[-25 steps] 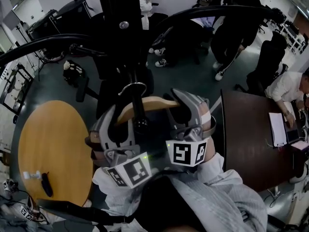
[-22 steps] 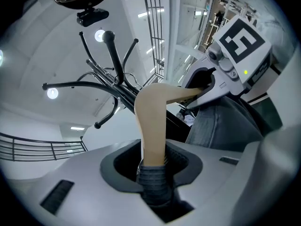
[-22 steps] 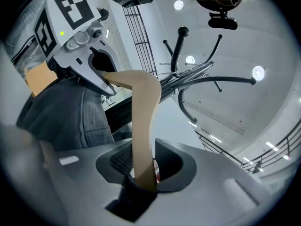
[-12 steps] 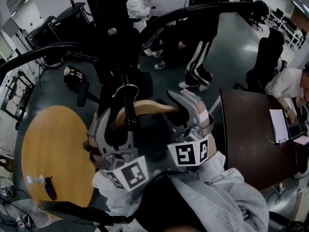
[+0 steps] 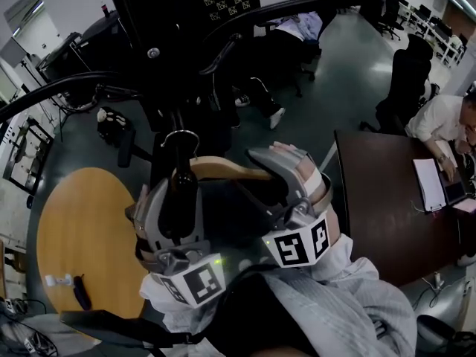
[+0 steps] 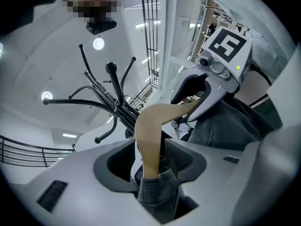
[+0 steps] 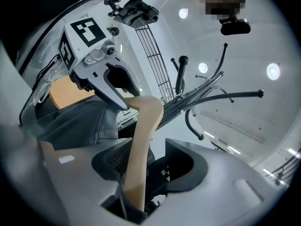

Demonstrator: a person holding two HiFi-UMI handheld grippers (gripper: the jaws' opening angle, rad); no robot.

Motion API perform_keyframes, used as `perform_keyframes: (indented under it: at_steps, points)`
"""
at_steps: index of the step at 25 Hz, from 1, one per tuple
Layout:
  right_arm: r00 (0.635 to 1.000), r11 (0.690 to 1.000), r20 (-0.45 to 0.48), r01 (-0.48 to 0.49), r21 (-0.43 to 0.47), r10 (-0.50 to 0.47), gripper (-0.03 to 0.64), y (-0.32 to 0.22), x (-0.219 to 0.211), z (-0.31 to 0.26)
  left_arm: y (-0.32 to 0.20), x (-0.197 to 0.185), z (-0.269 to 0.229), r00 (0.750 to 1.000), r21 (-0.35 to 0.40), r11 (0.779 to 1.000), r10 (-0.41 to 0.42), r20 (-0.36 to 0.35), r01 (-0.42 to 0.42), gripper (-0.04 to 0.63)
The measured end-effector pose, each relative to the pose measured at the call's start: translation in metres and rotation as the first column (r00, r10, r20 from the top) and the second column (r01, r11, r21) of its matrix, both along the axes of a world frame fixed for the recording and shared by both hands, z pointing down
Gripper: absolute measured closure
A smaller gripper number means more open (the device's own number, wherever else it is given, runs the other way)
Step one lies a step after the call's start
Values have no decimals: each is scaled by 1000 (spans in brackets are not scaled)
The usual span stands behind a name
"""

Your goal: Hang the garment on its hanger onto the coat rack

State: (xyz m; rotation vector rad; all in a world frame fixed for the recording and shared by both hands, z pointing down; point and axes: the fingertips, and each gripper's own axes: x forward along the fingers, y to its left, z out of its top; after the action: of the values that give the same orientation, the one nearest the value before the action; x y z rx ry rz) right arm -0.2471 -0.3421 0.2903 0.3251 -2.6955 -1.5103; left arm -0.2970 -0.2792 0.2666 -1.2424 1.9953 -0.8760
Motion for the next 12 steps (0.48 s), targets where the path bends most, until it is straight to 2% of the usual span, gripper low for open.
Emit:
perform_keyframes:
  at_steps: [3,8,10,12]
  points:
    - [1000,1000,13,25,3,-25,431,11,12,-2,2,14,-1,1000,-10,1000,16,2,-16,414]
    - [997,999,67,41,-17,-40,431,25,31,-18,4,37,-13,993,23,994,105,-52,-104,414]
    - [993,999,114,24,-45,-18,433,22,45,-25,1,52,-21,985,85,985,154,-71,-148,414]
    - [984,998,175,-20,-63,31,437,15,65,-31,-2,72,-30,975,179,964,210,-74,-194,416]
